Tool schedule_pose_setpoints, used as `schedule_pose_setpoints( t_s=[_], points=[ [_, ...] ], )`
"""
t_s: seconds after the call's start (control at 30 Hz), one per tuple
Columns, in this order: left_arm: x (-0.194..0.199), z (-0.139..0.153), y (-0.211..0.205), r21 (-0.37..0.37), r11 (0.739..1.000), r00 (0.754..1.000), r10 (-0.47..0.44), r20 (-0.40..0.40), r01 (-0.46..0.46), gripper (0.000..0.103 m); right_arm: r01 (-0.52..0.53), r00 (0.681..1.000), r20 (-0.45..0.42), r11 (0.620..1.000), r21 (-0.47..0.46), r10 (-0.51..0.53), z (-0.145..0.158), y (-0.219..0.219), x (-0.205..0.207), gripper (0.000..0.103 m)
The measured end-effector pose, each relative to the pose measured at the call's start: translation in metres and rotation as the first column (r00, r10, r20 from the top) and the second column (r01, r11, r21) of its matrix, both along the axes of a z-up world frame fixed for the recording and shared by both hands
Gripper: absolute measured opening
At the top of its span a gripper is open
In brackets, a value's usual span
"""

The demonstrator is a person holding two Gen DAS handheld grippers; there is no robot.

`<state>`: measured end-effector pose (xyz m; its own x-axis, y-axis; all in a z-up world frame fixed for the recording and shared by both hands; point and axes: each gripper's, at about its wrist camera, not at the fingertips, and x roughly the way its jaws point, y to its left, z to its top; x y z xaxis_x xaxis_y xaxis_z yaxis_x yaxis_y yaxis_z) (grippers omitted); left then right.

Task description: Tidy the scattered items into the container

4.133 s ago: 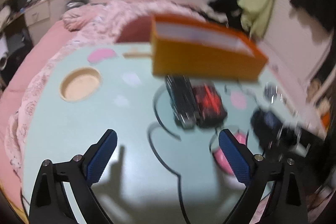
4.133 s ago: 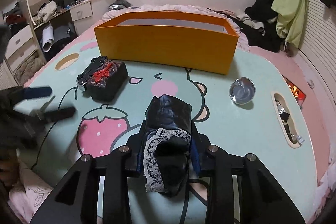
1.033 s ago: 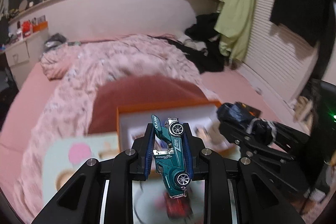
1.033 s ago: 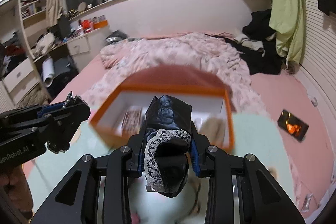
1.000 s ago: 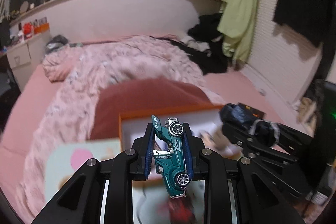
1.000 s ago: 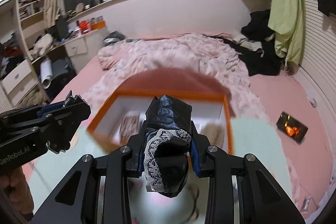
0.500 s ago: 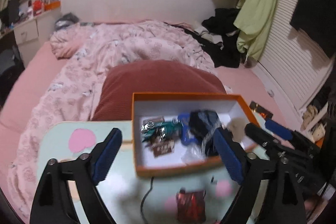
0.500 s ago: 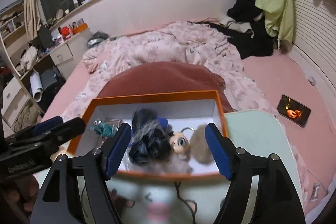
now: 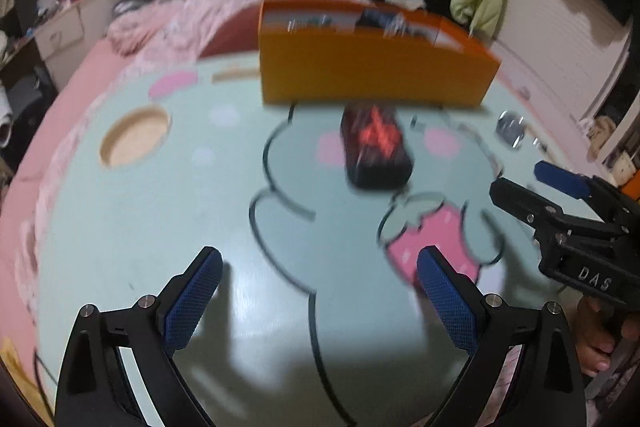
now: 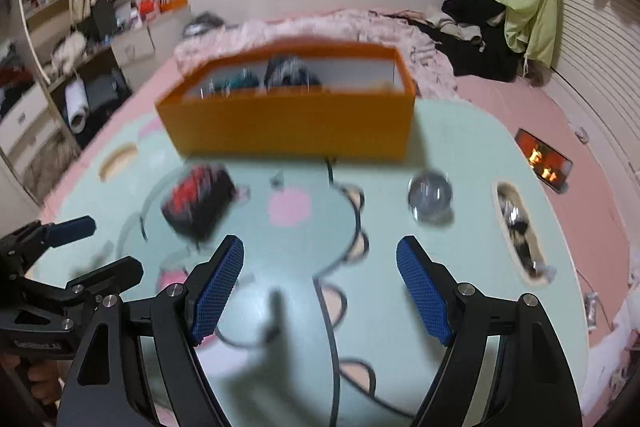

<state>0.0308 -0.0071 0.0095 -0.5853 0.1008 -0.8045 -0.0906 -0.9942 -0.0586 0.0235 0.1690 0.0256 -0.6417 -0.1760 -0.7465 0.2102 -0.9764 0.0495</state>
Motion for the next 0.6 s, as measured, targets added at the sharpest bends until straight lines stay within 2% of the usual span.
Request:
schedule_pose_setpoints(
  t_s=[0.07,0.1,0.2,0.6],
  points=[
    [0.002,-0.002,0.0,-0.032,0.999,1.0,0.023,-0.002,-0.023,0.1,-0.006,0.999,0.032,0.999,0.039,0.005,-0.014,-0.004,0.001,0.079],
    [0.002,-0.003,0.001,-0.047,0.999,1.0,0.027,-0.006,-0.027,0.102,-0.008,0.999,0.037,0.999,0.048,0.007,-0.019,-0.004,-0.001,0.091],
    [0.003,-0.007,0.003,-0.061,0.998,0.999,0.006,-0.038,-0.008,0.103,-0.003,0.999,0.051,0.999,0.047,0.001,-0.023,-0.002,-0.003,0.099],
    [0.002,-0.009,0.0,-0.058,0.998,0.999,0.002,-0.044,-0.005,0.103,-0.024,0.999,0.043,0.998,0.049,0.022,-0.027,-0.003,0.0,0.101]
  ],
)
